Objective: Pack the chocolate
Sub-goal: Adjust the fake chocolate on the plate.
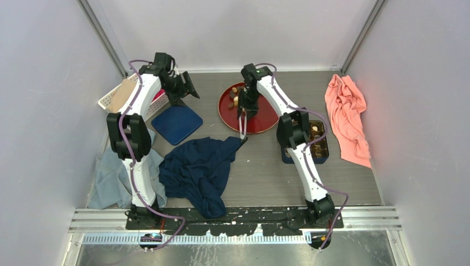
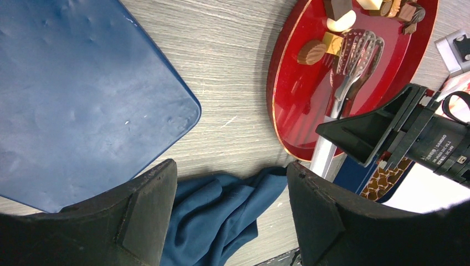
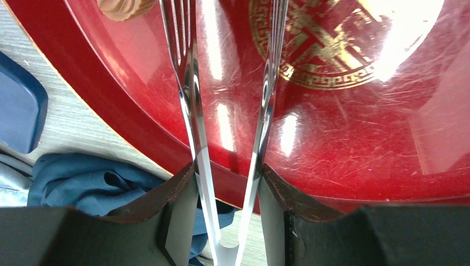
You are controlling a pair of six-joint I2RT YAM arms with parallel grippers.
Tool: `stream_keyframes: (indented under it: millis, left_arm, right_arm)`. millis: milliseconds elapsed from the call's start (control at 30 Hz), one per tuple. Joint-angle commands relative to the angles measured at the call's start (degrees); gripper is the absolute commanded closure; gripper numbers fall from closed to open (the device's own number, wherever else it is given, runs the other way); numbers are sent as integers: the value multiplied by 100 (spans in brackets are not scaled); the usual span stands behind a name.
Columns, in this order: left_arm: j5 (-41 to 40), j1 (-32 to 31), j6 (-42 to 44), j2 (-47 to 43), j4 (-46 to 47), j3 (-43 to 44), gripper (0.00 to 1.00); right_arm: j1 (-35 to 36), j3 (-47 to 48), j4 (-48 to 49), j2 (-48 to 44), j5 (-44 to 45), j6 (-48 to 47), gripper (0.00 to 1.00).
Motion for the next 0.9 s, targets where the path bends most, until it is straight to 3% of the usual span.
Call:
stream_keyframes:
  millis: [0, 867]
  left_arm:
    - [98, 48, 21, -276, 79, 48, 27]
    - [73, 48, 93, -369, 74, -63, 27]
  right_arm:
    - [138, 73, -54, -301, -91, -98, 53]
    - [532, 221, 347, -553, -69, 33, 53]
